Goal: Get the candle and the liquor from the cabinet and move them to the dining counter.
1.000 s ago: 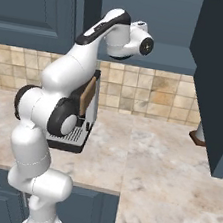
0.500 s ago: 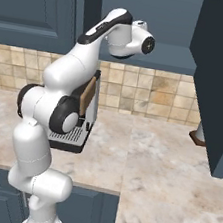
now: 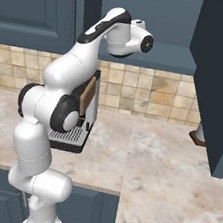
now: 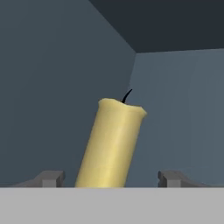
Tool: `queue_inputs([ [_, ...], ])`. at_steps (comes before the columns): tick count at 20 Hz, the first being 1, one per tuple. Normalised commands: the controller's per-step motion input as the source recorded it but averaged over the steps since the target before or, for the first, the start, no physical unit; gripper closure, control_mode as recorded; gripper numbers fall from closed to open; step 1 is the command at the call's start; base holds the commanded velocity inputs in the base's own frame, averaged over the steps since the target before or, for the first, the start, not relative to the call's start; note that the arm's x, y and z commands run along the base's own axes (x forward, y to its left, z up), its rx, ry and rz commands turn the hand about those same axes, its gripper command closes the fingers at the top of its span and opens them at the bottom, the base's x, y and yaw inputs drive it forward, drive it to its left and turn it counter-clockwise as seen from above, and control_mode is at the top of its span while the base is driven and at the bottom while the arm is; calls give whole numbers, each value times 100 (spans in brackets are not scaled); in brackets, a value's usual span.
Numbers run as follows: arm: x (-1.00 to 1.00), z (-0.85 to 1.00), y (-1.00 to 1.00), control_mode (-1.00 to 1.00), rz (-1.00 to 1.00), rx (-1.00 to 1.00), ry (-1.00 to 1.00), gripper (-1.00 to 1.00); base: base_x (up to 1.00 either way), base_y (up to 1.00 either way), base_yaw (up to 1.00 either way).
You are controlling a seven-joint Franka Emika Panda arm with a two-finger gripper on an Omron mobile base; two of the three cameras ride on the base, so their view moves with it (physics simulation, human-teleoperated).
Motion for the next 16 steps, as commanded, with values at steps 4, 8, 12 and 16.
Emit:
queue_inputs([
  [4,0,0,1,-100,1,0,0,100,0,0,0],
  [8,0,0,0,-100,1,0,0,100,0,0,0],
  [12,-15,0,0,-100,0,0,-6,100,0,0,0],
  [16,-45,5,-3,-100,0,0,-14,100,0,0,0],
])
